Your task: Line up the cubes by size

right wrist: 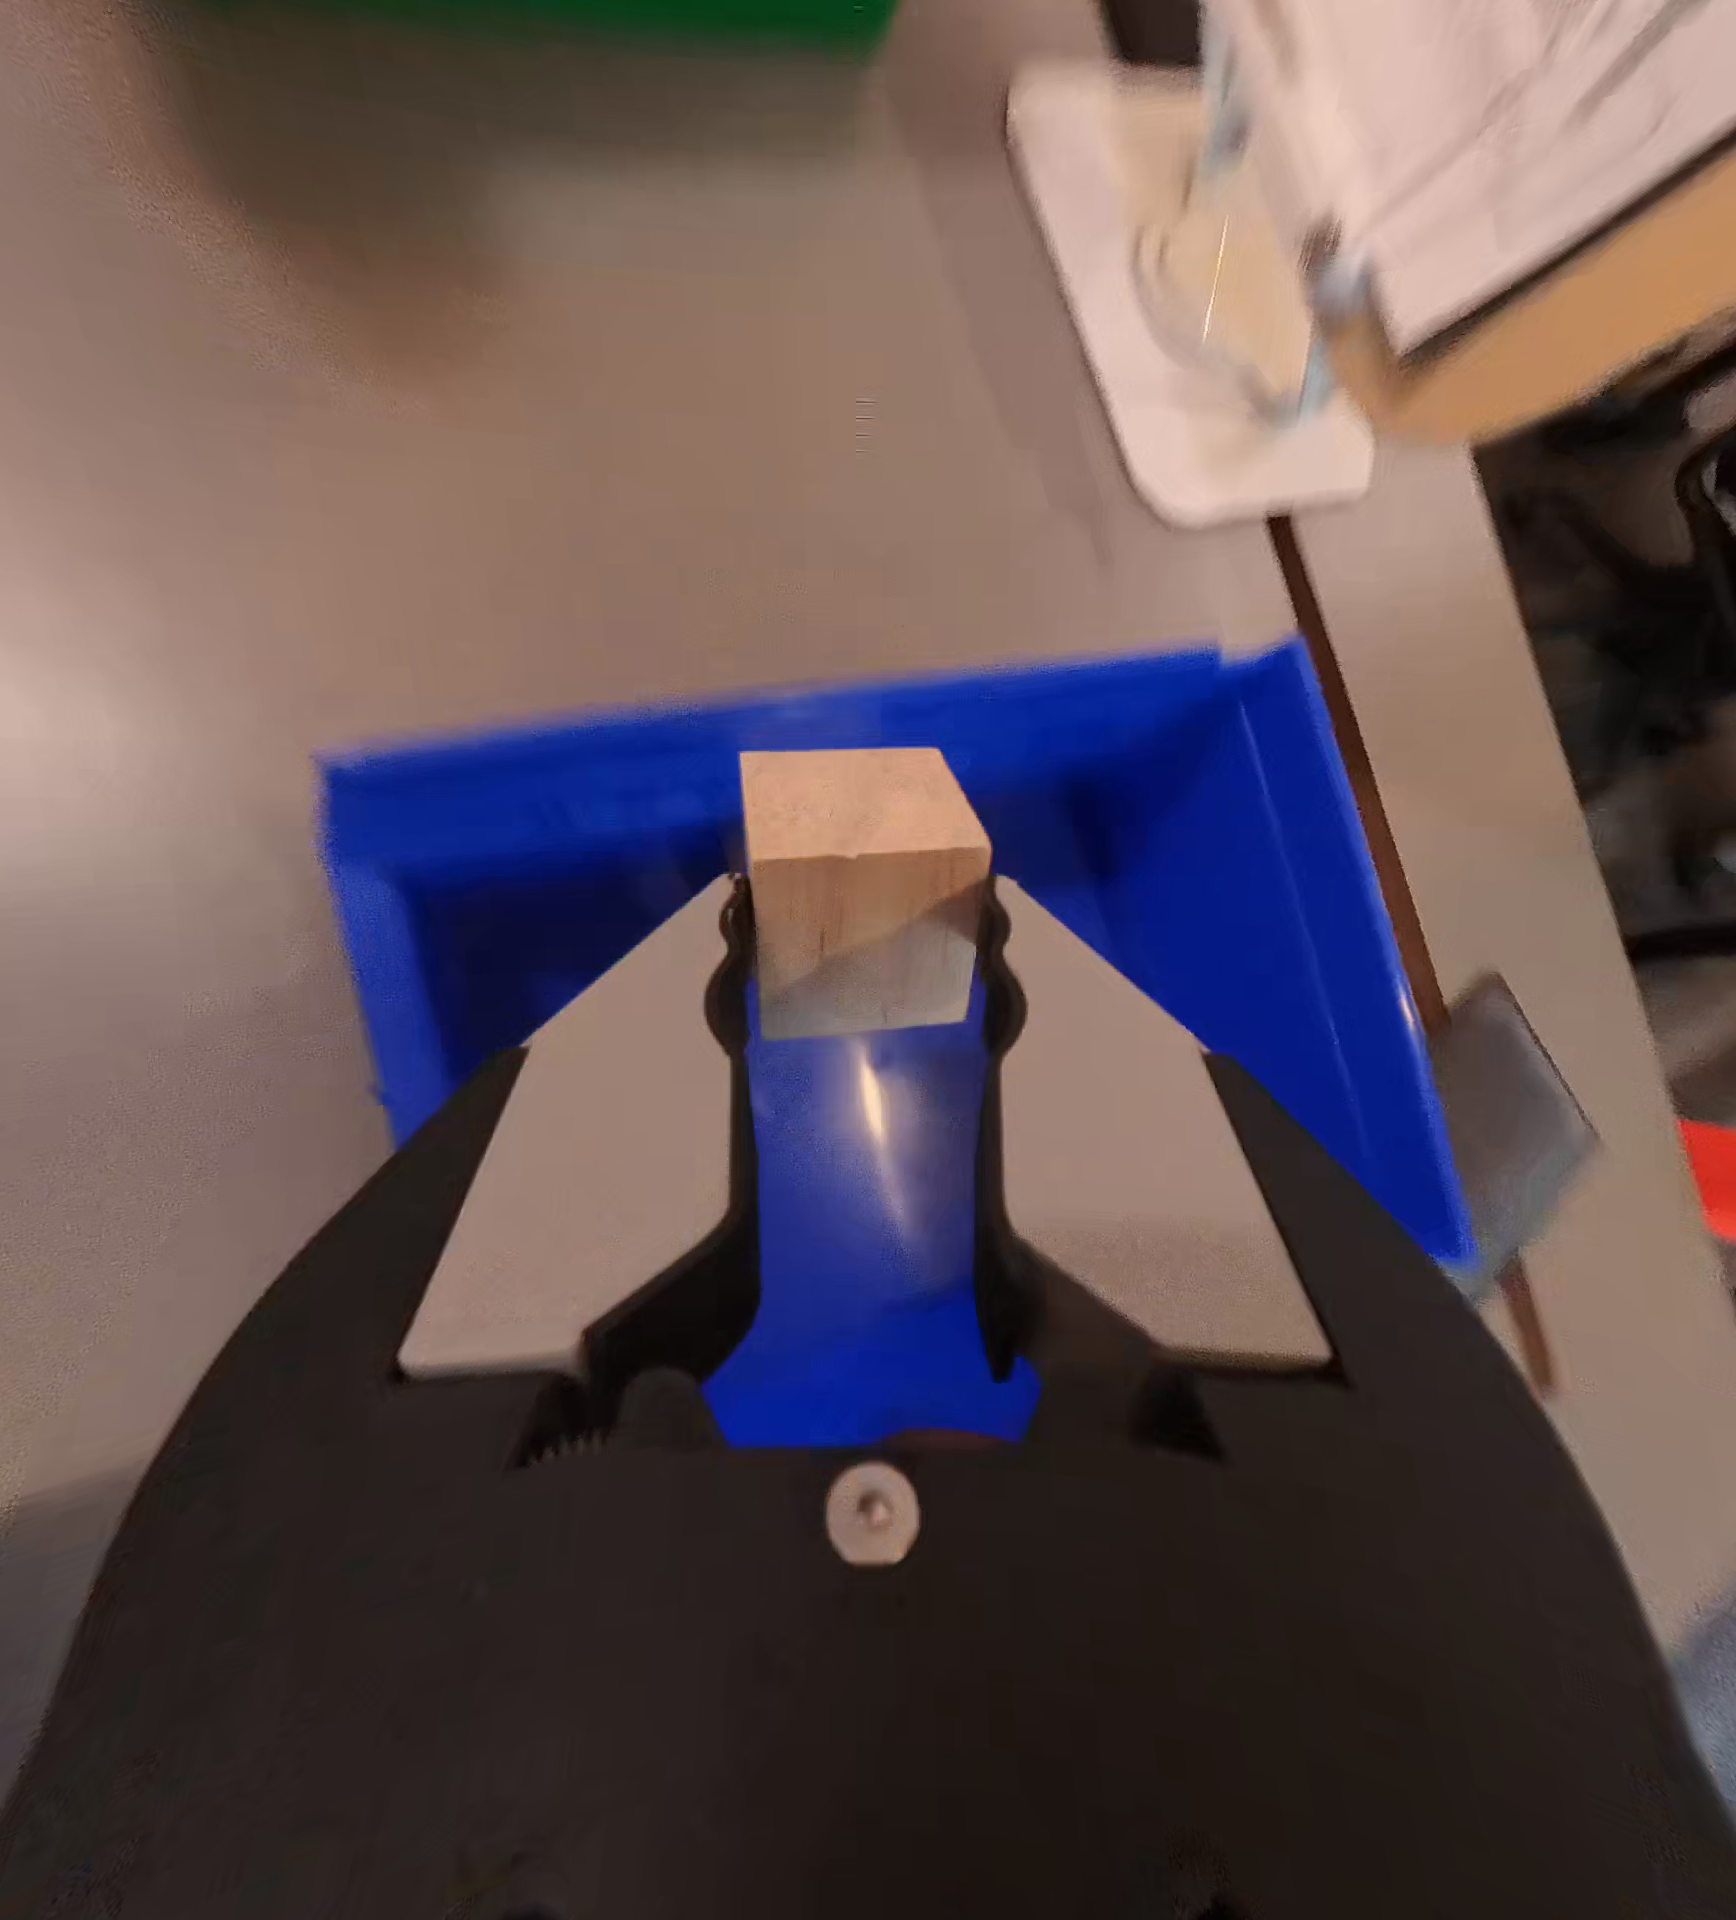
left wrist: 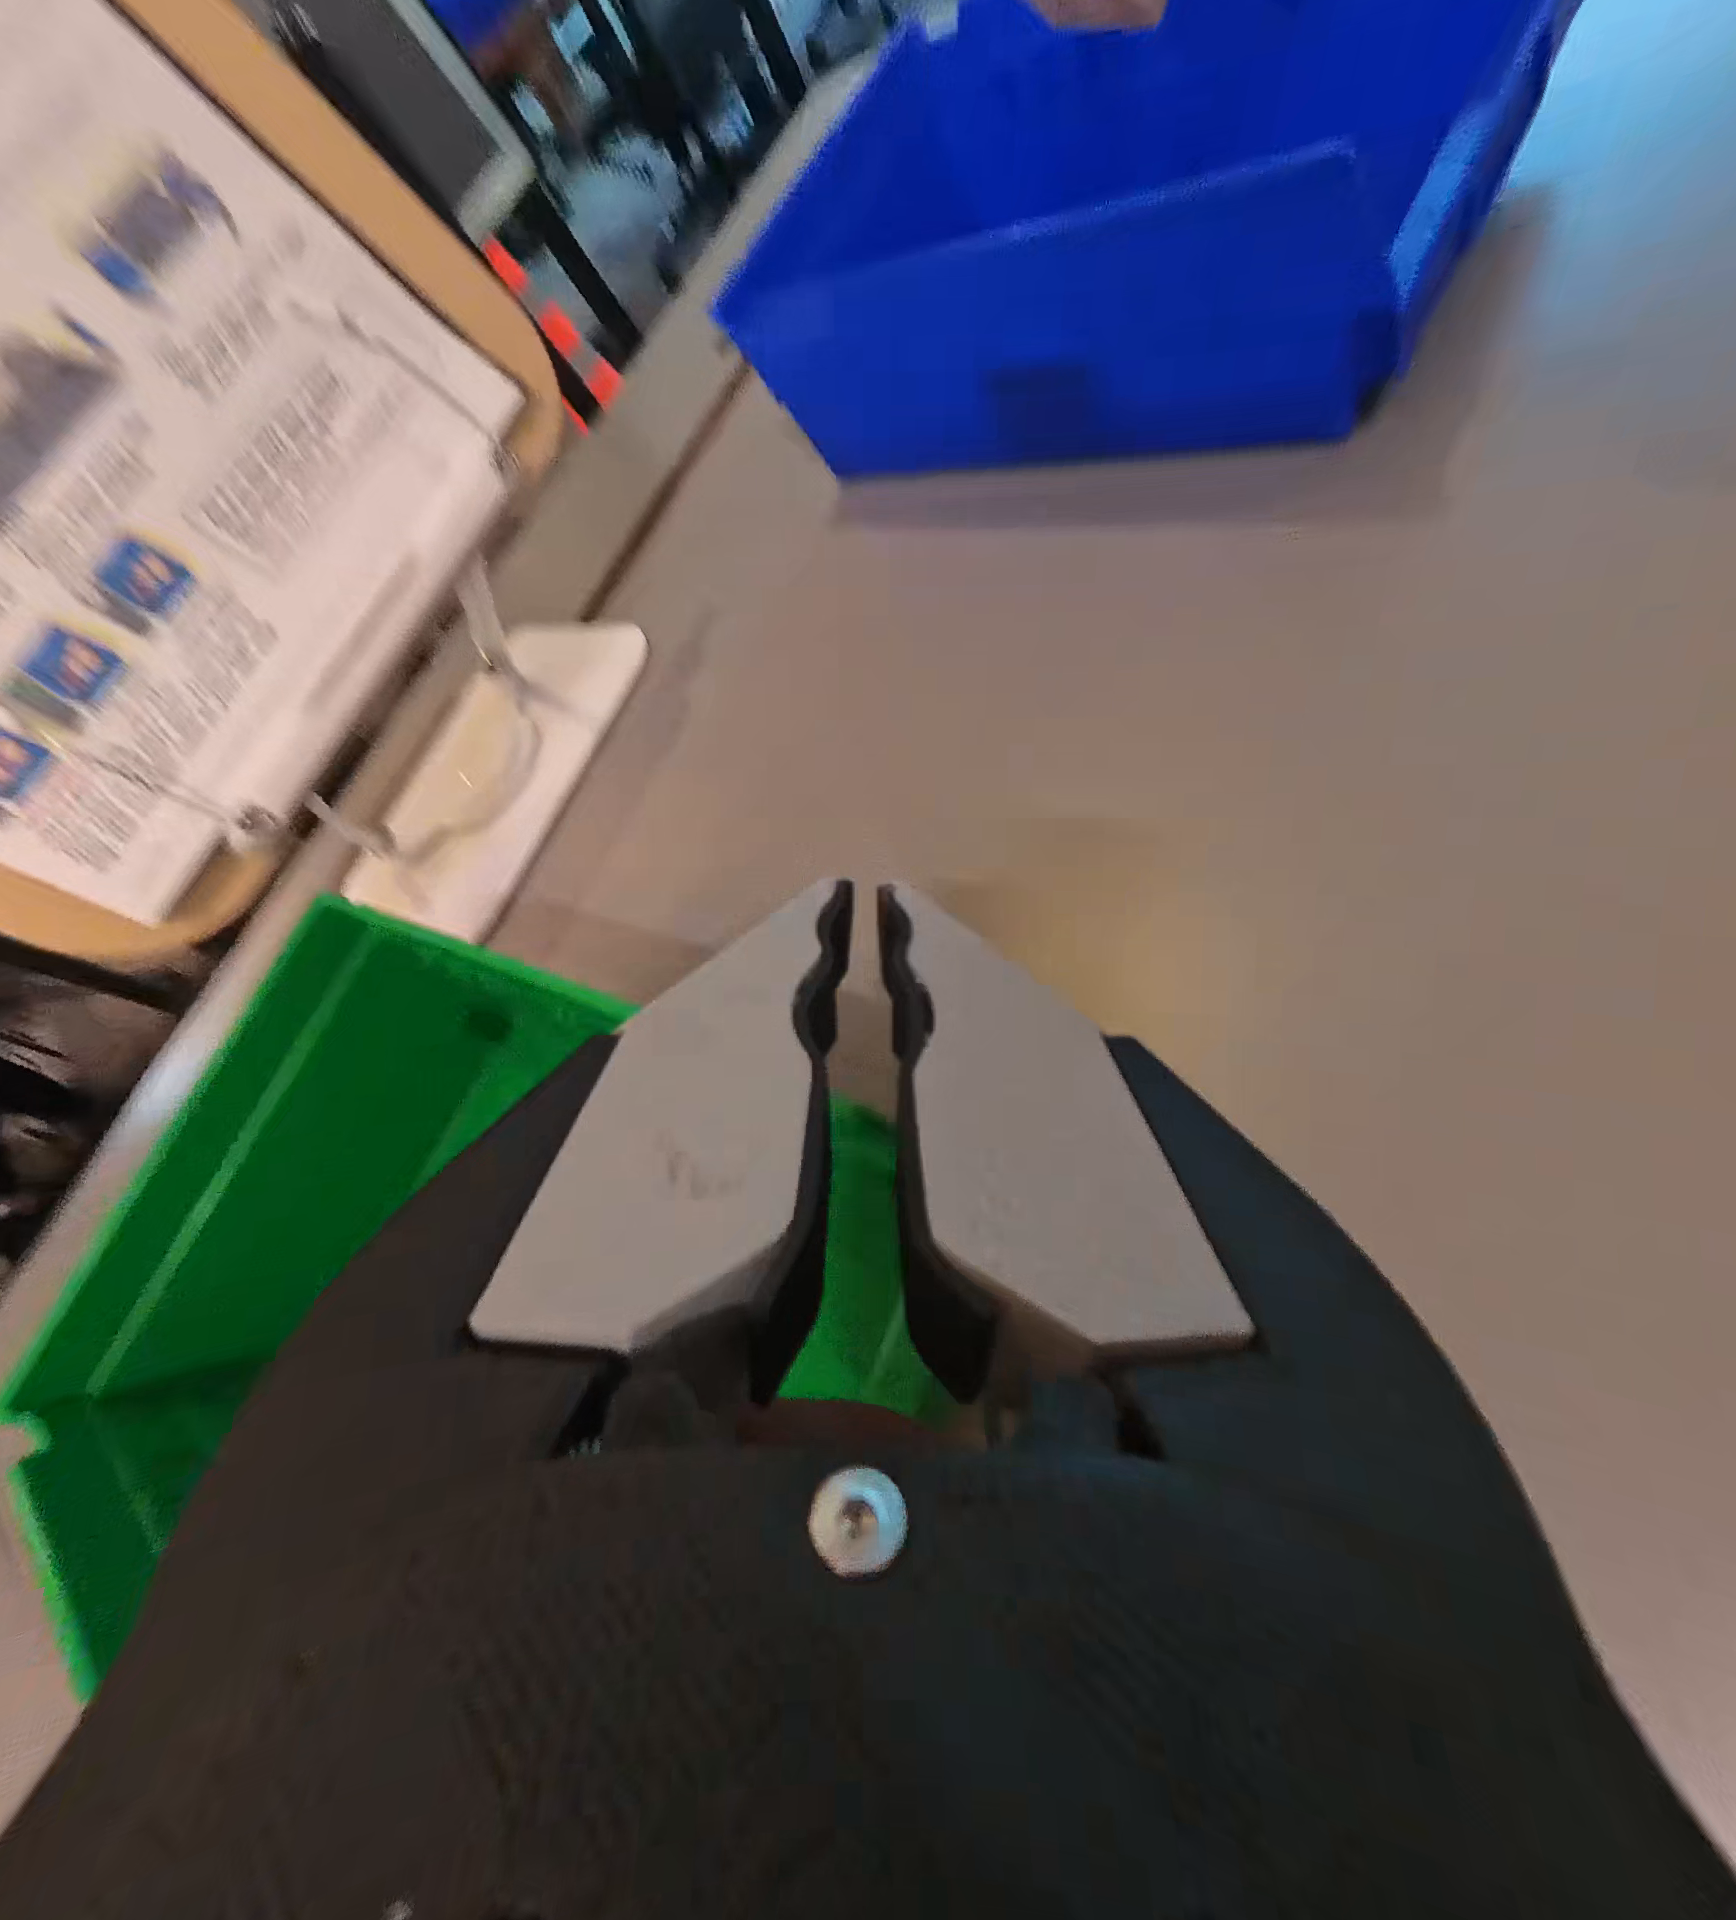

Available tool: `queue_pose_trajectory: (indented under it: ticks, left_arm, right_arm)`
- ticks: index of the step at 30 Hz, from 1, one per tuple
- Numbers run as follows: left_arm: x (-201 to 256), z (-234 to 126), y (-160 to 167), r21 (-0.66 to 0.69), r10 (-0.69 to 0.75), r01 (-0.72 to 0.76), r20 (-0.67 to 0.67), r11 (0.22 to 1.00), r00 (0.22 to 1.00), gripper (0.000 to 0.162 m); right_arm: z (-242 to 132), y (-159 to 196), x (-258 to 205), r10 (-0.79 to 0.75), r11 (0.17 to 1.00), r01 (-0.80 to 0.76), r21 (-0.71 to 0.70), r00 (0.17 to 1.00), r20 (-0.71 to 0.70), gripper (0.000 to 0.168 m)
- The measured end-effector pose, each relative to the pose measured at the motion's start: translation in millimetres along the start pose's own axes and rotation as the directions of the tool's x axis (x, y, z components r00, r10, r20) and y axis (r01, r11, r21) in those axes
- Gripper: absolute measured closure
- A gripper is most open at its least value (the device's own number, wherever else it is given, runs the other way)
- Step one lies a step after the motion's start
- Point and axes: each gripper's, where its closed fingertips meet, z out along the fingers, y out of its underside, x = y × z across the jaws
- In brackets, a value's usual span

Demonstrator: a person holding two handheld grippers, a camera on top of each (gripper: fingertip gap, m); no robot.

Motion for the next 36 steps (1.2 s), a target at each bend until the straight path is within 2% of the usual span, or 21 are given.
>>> queue_pose_trajectory:
  ticks: [2, 5, 7, 10, 15, 18, 22, 25, 26, 27, 29, 31, 36]
  left_arm:
    - [-4, -4, 15, -0.058, -0.082, 0.078, -0.069, 0.995, 0.994, 0.154]
    - [-15, -13, 42, -0.18, -0.14, 0.121, -0.101, 0.976, 0.985, 0.136]
    - [-26, -23, 61, -0.267, -0.122, 0.094, -0.09, 0.959, 0.988, 0.126]
    - [-56, -37, 88, -0.412, -0.067, 0.051, -0.024, 0.91, 0.997, 0.121]
    - [-93, -40, 140, -0.637, -0.073, 0.066, 0.015, 0.768, 0.997, 0.116]
    - [-99, -29, 168, -0.728, -0.095, 0.05, -0.021, 0.683, 0.995, 0.112]
    - [-109, -24, 215, -0.858, 0.006, -0.128, -0.144, 0.498, 0.99, 0.107]
    - [-103, -29, 236, -0.878, 0.033, -0.285, -0.295, 0.384, 0.955, 0.107]
    - [-105, -28, 236, -0.872, 0.051, -0.316, -0.321, 0.374, 0.946, 0.111]
    - [-111, -25, 235, -0.87, 0.084, -0.323, -0.315, 0.372, 0.945, 0.102]
    - [-122, -15, 232, -0.862, 0.139, -0.322, -0.29, 0.393, 0.947, 0.135]
    - [-122, -11, 229, -0.841, 0.161, -0.348, -0.309, 0.415, 0.938, 0.135]
    - [-124, -1, 193, -0.724, 0.219, -0.302, -0.21, 0.621, 0.953, 0.135]
  right_arm:
    - [15, 38, 8, -0.04, 0.983, 0.042, -0.18, 0.999, 0.018, 0.126]
    - [37, 73, 8, -0.013, 0.945, 0.042, -0.324, 0.996, 0.093, 0.126]
    - [50, 89, 11, -0.029, 0.919, 0.064, -0.39, 0.995, 0.097, 0.126]
    - [69, 99, 4, -0.055, 0.896, 0.108, -0.431, 0.989, 0.135, 0.126]
    - [89, 103, -1, -0.107, 0.866, 0.167, -0.472, 0.983, 0.151, 0.124]
    - [94, 105, -5, -0.12, 0.84, 0.192, -0.507, 0.978, 0.171, 0.117]
    - [95, 104, -5, -0.128, 0.829, 0.203, -0.521, 0.976, 0.176, 0.116]
    - [91, 94, -4, -0.112, 0.864, 0.173, -0.474, 0.982, 0.154, 0.117]
    - [89, 91, -3, -0.11, 0.873, 0.165, -0.459, 0.983, 0.144, 0.117]
    - [87, 89, -3, -0.111, 0.881, 0.16, -0.446, 0.985, 0.135, 0.117]
    - [82, 85, -6, -0.116, 0.897, 0.155, -0.414, 0.986, 0.118, 0.118]
    - [74, 78, -9, -0.115, 0.919, 0.142, -0.368, 0.989, 0.094, 0.117]
    - [45, 56, -10, -0.04, 0.98, 0.035, -0.194, 0.999, -0.021, 0.119]
